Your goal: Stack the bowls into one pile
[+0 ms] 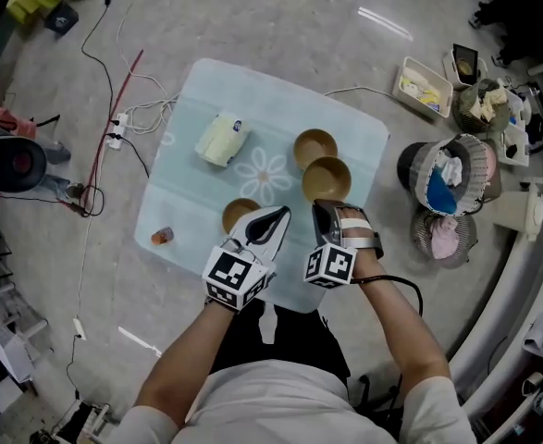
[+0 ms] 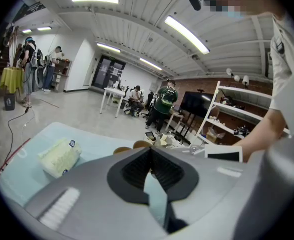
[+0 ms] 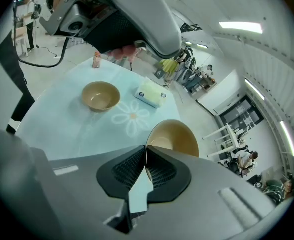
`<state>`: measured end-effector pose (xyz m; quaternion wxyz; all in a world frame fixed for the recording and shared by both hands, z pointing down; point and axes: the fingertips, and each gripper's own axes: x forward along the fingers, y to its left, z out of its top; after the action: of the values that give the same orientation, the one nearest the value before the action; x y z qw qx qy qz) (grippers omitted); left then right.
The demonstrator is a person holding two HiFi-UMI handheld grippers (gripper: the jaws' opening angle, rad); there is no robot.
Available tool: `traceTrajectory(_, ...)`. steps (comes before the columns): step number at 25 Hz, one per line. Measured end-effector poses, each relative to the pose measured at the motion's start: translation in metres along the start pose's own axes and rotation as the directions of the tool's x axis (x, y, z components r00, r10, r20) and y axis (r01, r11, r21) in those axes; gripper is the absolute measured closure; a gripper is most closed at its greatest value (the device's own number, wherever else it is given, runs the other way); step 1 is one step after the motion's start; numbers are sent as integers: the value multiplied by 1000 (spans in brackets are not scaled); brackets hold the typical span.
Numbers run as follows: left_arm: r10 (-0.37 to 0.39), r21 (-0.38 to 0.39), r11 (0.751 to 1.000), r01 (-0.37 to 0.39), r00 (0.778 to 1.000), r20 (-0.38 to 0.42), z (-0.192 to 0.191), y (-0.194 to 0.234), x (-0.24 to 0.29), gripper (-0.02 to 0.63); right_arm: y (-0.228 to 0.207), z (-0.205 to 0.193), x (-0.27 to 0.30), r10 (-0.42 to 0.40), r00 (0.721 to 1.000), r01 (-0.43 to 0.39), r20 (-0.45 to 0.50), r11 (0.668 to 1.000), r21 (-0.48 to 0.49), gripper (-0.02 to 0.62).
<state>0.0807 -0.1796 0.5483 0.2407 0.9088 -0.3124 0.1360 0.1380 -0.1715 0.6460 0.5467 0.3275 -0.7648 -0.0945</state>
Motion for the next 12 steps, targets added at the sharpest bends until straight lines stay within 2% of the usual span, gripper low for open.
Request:
traceTrajectory(6, 17, -2, 1000, -17, 1000, -10, 10, 15, 13, 600, -37, 4, 35, -8, 1000, 8, 7, 1000, -11, 571)
traceTrajectory(12, 38, -15, 999, -38, 999, -12, 12, 27, 15, 600, -46, 3, 63, 29, 999, -29, -20, 999, -18, 571)
